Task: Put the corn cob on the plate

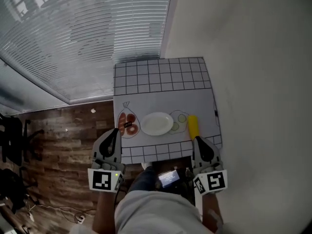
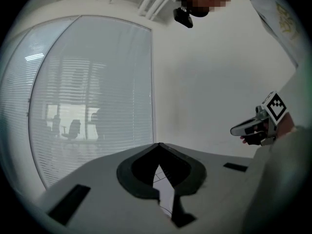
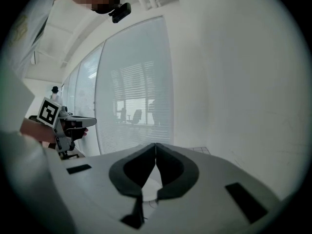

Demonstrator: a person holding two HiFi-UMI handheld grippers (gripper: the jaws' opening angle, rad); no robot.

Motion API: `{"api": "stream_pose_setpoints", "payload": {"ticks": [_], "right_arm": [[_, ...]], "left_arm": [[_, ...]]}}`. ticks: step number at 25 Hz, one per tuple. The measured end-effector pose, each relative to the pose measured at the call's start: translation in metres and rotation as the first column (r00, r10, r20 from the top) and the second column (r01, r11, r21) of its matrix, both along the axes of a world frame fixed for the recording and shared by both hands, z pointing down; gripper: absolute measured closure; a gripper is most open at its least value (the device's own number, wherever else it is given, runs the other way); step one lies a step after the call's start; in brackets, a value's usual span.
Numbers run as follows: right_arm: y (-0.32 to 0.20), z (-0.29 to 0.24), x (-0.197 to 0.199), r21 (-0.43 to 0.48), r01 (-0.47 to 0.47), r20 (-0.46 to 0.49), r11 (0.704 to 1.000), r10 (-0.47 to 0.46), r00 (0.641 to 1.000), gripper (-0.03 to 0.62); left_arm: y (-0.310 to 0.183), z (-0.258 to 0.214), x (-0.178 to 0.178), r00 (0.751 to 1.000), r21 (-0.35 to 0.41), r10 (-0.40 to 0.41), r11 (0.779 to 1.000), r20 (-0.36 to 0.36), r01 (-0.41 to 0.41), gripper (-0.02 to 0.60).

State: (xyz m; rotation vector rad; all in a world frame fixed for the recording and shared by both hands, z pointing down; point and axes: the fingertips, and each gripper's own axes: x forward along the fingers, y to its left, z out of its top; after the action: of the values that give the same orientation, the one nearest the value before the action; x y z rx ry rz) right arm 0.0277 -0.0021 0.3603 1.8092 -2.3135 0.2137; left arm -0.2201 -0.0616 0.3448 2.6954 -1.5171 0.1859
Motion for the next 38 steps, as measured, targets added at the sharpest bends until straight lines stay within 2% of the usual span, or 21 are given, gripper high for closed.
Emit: {"api": "stream_pose_setpoints", "payload": {"ticks": [6,20,26,29,32,38], "right_arm": [[-0.001,0.004,0.015,-0.039,-0.054,-0.03,0.998,0.053,0.998,0.586],[-0.018,0.031,0.049,-0.113,-0.106,-0.043,0.988,0.102,0.994,0.586],[-0.009,0.051,0.073,-0.144,-0.157,-0.072,0.977,0.148,0.986,0.586],[-0.001,0.065,0.086,-0.18,-0.195,-0.117,0.964,0.176,0.977,0.586],[0.006,0.07,0.097,-0.189,-0.222,-0.154,0.956,0.195,0.969,0.586],[0.018,0.082,0.107,-0.22,-0.276,-0.113,0.935,0.257,0.96,0.586]], "left_arm": [[-0.023,0.003,0.014,0.999,0.017,0.047,0.999,-0.005,-0.047,0.574],[-0.051,0.021,0.067,0.99,-0.033,0.142,0.989,0.009,-0.142,0.574],[-0.059,0.028,0.11,0.973,-0.043,0.226,0.974,0.041,-0.224,0.574],[-0.063,0.033,0.135,0.958,-0.039,0.278,0.96,0.075,-0.276,0.574],[-0.063,0.038,0.16,0.931,-0.05,0.344,0.939,0.12,-0.34,0.574],[-0.058,0.049,0.204,0.856,-0.094,0.484,0.875,0.181,-0.475,0.574]]}}
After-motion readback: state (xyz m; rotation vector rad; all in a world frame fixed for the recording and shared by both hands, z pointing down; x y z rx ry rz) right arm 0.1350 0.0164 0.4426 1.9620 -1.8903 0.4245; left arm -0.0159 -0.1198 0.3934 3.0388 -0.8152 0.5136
